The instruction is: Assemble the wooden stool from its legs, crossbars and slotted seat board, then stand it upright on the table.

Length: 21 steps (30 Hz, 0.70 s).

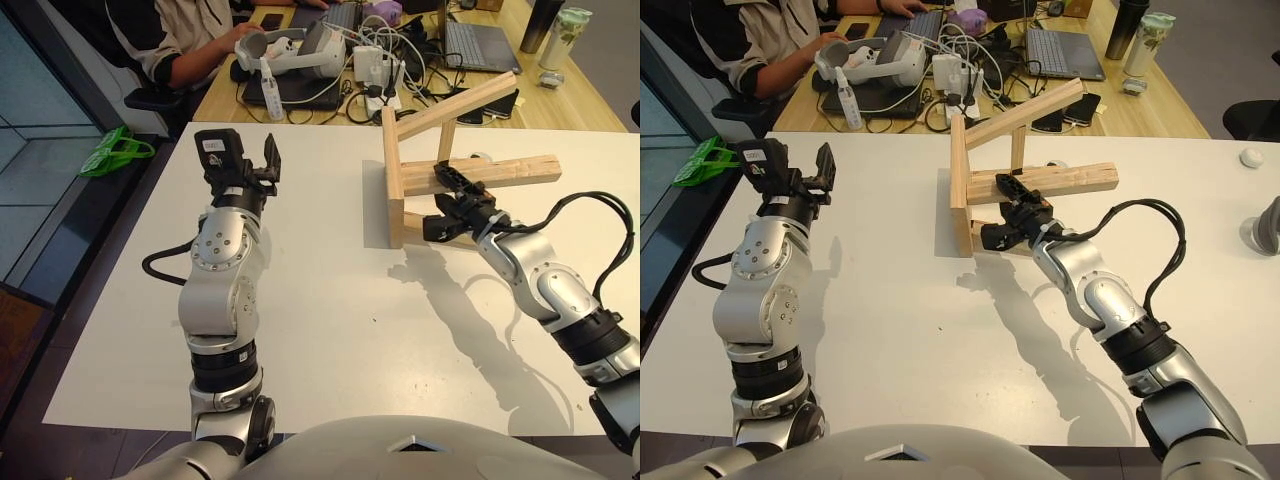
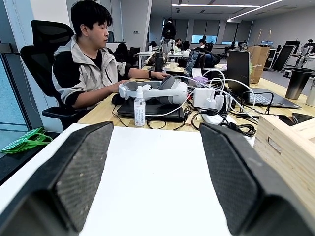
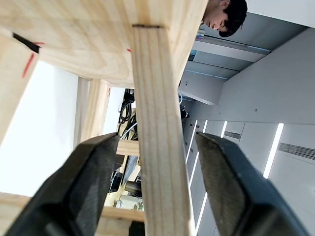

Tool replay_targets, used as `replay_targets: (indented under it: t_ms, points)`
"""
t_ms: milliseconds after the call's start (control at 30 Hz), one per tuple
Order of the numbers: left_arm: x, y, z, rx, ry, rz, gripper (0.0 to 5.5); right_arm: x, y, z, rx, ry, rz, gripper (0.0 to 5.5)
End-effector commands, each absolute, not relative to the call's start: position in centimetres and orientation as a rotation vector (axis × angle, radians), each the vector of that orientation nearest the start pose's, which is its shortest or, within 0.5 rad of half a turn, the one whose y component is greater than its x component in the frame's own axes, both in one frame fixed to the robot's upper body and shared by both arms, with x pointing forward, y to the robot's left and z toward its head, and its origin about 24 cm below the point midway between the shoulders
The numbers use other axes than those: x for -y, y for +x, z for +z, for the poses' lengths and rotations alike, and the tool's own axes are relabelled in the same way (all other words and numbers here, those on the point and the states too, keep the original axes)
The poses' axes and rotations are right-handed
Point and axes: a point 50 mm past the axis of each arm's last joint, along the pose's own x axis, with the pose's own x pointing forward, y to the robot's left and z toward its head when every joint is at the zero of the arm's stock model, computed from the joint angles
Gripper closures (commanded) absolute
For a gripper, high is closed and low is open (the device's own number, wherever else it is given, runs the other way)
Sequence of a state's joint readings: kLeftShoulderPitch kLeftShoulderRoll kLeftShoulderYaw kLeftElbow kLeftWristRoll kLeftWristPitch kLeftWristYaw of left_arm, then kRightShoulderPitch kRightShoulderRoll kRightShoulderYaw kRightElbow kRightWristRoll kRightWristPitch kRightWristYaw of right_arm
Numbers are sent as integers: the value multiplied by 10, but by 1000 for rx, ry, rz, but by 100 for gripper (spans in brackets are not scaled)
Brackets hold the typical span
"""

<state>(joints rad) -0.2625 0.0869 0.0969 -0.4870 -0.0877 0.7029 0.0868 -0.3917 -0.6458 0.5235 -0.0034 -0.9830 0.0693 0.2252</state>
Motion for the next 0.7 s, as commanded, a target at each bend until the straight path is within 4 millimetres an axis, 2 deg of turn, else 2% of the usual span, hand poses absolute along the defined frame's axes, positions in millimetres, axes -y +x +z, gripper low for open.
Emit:
replay_targets:
  t_ms: [33,133,200,300,500,700]
  points:
    - [-163,276,156,49,11,67,224,144,304,98,205,-1724,426,326]
    - [-163,276,157,51,12,66,224,143,306,92,147,-1638,426,371]
    - [-163,277,158,53,13,65,224,142,305,88,75,-1504,442,408]
    - [-164,278,159,58,15,66,224,139,303,86,-3,-1322,468,411]
    - [-165,279,161,62,20,67,224,129,302,97,20,-1098,488,411]
    - [-167,279,163,68,23,73,224,119,298,102,-20,-691,529,411]
